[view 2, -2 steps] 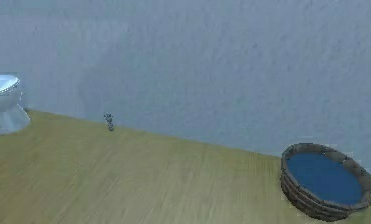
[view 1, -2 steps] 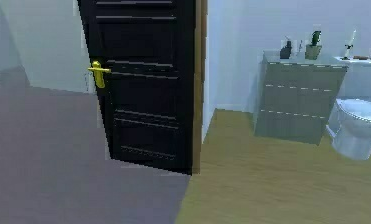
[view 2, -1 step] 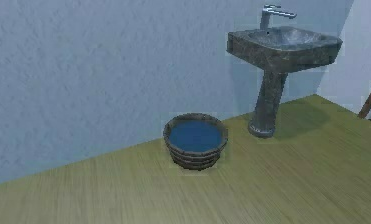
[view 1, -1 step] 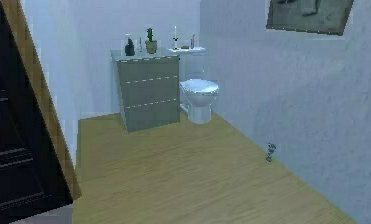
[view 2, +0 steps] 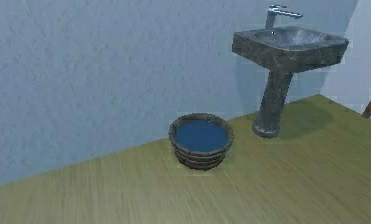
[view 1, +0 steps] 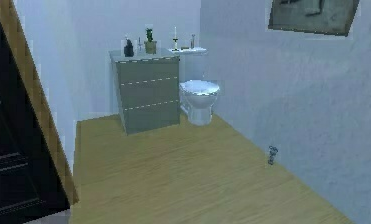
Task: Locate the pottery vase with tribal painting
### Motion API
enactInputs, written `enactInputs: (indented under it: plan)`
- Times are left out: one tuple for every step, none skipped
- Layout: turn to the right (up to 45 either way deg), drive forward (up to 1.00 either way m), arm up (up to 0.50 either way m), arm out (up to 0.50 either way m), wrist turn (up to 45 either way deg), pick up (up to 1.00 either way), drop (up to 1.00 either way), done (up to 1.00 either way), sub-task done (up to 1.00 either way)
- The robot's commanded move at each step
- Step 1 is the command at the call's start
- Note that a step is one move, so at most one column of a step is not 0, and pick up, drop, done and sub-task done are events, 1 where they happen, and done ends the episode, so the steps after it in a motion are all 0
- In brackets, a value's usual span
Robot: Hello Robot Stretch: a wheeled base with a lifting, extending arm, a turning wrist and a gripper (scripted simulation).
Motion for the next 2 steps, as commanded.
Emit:
enactInputs:
  plan:
    - [-45.0,0.0,0.0,0.0,0.0,0.0,0.0,0.0,0.0]
    - [-36.0,0.0,0.0,0.0,0.0,0.0,0.0,0.0,0.0]
